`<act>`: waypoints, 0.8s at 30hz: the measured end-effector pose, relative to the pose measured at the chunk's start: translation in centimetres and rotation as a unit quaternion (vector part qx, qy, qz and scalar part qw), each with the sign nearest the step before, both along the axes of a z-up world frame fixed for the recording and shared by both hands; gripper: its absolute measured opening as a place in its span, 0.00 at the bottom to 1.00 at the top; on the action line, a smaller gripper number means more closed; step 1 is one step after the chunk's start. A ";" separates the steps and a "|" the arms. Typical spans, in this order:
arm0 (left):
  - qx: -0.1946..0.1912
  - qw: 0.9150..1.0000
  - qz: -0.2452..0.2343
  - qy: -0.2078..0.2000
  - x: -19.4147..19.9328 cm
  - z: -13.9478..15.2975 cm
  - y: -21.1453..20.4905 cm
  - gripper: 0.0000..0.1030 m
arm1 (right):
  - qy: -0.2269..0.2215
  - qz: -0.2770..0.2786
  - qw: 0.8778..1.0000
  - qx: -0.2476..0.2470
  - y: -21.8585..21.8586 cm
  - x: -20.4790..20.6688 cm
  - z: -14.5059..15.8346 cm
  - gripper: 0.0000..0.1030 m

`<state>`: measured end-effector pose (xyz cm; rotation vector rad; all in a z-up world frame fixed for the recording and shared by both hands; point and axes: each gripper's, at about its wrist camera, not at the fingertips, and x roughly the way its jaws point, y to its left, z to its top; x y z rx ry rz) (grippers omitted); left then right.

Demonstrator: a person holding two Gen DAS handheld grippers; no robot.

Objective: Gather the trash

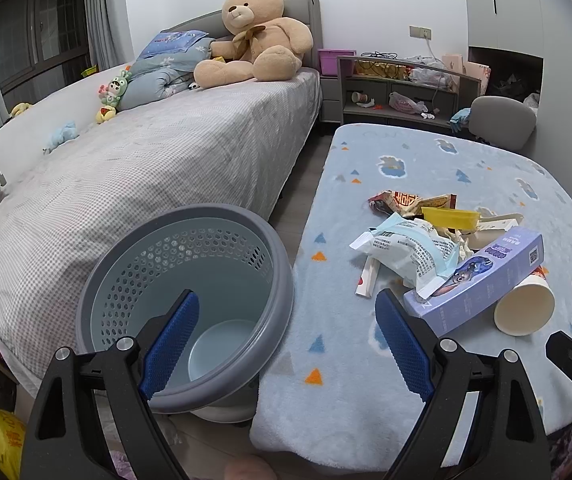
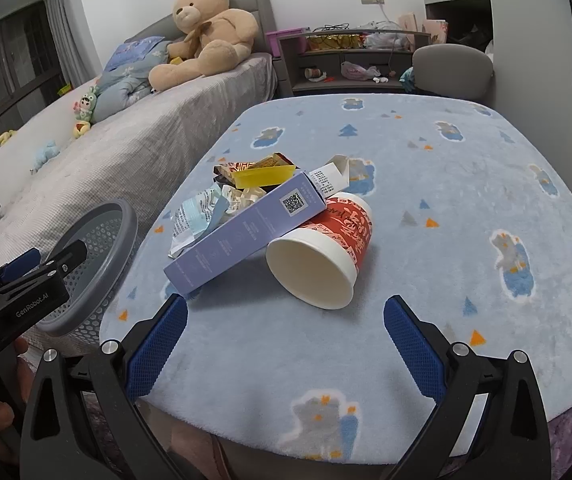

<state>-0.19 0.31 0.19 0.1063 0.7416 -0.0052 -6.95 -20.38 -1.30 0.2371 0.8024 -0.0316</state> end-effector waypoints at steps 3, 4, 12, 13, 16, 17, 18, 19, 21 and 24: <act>0.001 1.000 0.001 0.000 0.0 -0.2 0.1 0.83 | 0.001 0.000 1.000 0.001 0.0 0.0 -0.1 0.94; 0.001 1.000 0.001 0.001 0.1 -0.2 0.1 0.83 | 0.001 0.000 1.000 0.003 -0.1 0.0 0.0 0.94; 0.006 1.000 -0.001 0.007 0.3 -0.9 -0.3 0.83 | 0.006 -0.004 1.000 0.013 -0.9 0.3 -0.6 0.94; 0.006 1.000 -0.001 0.008 0.3 -0.9 -0.4 0.83 | 0.007 -0.005 1.000 0.014 -1.0 0.3 -0.8 0.94; 0.006 1.000 -0.002 0.014 0.5 -1.3 -0.3 0.83 | 0.014 -0.007 1.000 0.017 -1.4 0.6 -1.4 0.94; 0.007 1.000 -0.002 0.015 0.5 -1.3 -0.4 0.83 | 0.016 -0.008 1.000 0.018 -1.6 0.8 -1.6 0.94; 0.008 1.000 -0.002 0.016 0.6 -1.4 -0.5 0.83 | 0.018 -0.010 1.000 0.020 -1.7 1.0 -2.0 0.94; 0.009 1.000 -0.002 0.017 0.6 -1.5 -0.5 0.83 | 0.019 -0.012 1.000 0.022 -2.0 1.1 -2.2 0.94; 0.009 1.000 -0.003 0.019 0.7 -1.5 -0.7 0.83 | 0.021 -0.015 0.999 0.020 -2.2 1.7 -2.6 0.94; 0.007 1.000 -0.006 0.024 1.0 -1.8 -1.0 0.83 | 0.027 -0.017 0.999 0.019 -2.4 2.6 -3.2 0.94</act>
